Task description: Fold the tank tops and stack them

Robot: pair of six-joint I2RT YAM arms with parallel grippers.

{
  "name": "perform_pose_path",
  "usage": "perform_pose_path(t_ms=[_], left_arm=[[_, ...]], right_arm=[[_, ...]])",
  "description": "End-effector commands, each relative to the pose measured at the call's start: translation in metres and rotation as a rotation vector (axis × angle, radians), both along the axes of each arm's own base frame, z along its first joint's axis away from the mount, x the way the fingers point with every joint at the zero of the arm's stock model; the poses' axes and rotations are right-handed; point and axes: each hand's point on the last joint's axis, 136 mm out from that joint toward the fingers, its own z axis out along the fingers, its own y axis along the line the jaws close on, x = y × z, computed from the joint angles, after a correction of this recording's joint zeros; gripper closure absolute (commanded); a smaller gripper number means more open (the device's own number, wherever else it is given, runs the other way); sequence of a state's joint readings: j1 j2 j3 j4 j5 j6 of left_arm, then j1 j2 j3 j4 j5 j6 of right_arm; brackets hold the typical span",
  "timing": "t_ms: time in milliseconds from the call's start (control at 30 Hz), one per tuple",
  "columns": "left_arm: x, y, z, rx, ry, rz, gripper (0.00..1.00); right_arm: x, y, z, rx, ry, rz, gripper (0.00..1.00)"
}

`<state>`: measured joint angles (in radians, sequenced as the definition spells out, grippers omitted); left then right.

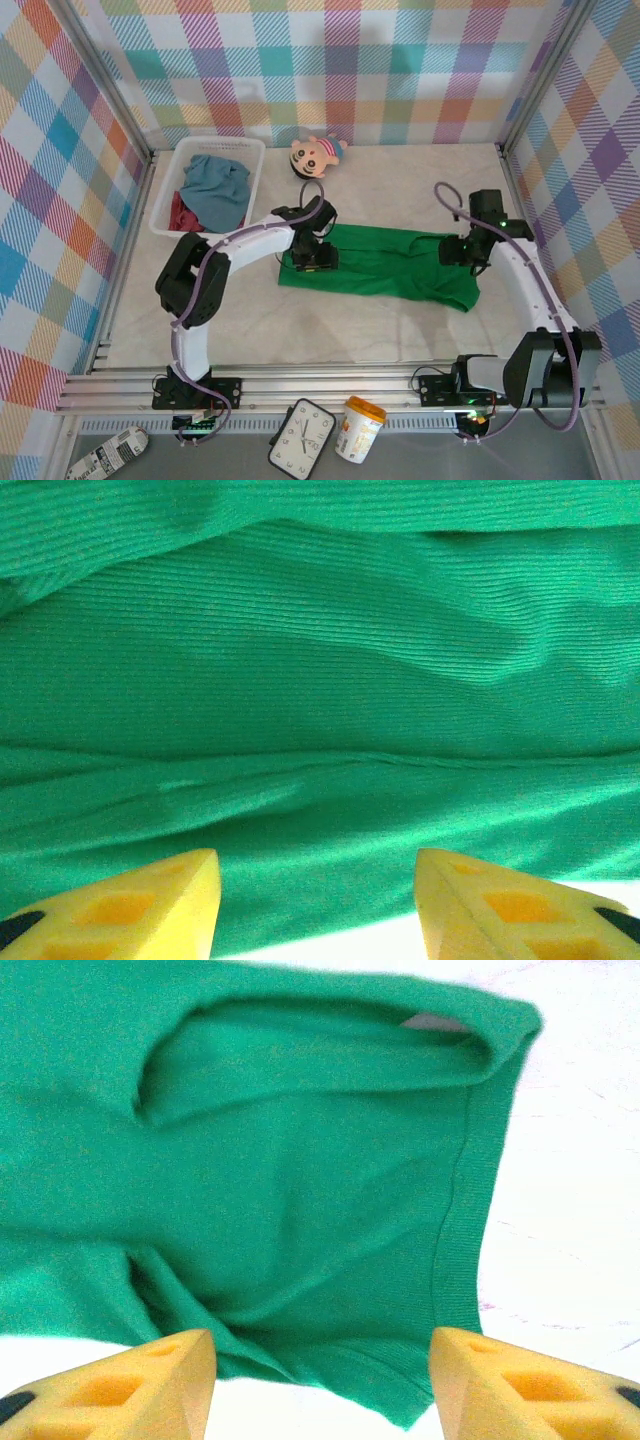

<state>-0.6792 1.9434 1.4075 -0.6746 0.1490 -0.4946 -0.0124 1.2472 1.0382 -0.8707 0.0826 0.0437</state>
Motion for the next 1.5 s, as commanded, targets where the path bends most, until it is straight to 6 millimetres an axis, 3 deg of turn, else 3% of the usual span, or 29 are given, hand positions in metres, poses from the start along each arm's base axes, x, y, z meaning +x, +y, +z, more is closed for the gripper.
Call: perform_pose_path(t_ms=[0, 167, 333, 433, 767, 1000, 1133, 1467], left_arm=[[-0.003, 0.007, -0.014, 0.034, 0.011, -0.053, 0.47], [-0.015, 0.014, -0.020, 0.040, 0.034, -0.084, 0.47], [-0.021, 0.019, -0.024, 0.045, 0.039, -0.098, 0.47], [-0.024, 0.024, -0.030, 0.054, 0.052, -0.102, 0.47], [-0.026, 0.028, -0.038, 0.063, 0.081, -0.102, 0.47], [-0.028, 0.032, -0.040, 0.075, 0.092, -0.103, 0.47], [-0.030, 0.033, -0.043, 0.082, 0.099, -0.103, 0.47], [-0.034, 0.036, -0.048, 0.090, 0.118, -0.098, 0.47]], right_arm=[[-0.017, 0.006, -0.002, 0.211, 0.049, -0.335, 0.40], [-0.065, -0.012, -0.030, 0.218, 0.111, -0.696, 0.41], [-0.099, -0.018, -0.066, 0.279, 0.187, -0.880, 0.45], [-0.096, -0.019, -0.083, 0.318, 0.194, -0.921, 0.49], [-0.060, -0.041, -0.107, 0.390, 0.147, -0.969, 0.51], [-0.071, -0.041, -0.116, 0.358, 0.214, -0.992, 0.54], [-0.088, -0.049, -0.117, 0.299, 0.235, -1.059, 0.48], [-0.093, -0.053, -0.120, 0.363, 0.182, -1.098, 0.53]])
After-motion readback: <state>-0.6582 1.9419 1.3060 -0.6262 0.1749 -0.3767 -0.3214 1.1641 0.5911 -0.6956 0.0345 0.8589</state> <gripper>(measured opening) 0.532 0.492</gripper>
